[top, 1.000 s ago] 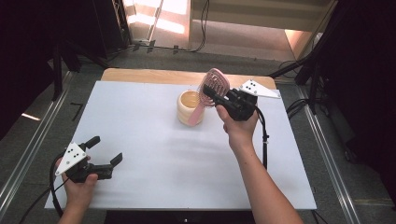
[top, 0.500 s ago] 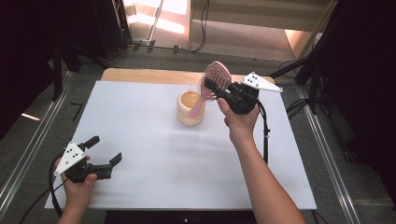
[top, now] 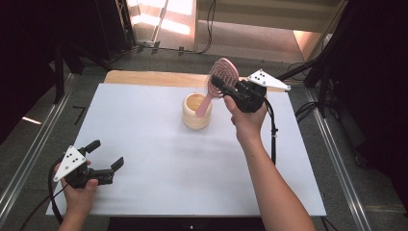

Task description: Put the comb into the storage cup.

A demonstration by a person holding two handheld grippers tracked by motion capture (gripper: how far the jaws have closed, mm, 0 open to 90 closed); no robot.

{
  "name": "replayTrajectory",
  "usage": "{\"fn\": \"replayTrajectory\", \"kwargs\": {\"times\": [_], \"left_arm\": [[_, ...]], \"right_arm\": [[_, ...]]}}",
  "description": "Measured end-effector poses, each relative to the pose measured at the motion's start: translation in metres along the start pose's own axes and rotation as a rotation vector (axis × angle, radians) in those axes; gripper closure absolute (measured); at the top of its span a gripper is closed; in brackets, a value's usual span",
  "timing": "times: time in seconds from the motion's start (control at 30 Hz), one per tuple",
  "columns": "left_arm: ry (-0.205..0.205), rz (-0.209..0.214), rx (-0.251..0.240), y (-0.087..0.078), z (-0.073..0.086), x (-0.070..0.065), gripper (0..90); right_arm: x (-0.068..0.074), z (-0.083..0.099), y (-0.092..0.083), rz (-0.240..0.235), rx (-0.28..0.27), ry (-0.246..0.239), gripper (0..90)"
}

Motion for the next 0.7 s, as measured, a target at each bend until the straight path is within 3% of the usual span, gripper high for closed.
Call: {"fn": "replayTrajectory", "kwargs": {"times": [0.7], "left_arm": [[-0.002,-0.006,-0.002,-0.001,0.000,0.002,0.0]], "right_arm": [[-0.012,-0.008,0.011,0.019,0.002,-0.015,62.2]]}}
Point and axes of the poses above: each handheld gripper's, and its own axes: y roughly forward along the jaws, z roughly out of its underside, x roughly to its left, the point moved 6 cm from there along y, roughly forward along the jaws, and after that the axes turned 13 degrees about -z, right-handed, at the moved point
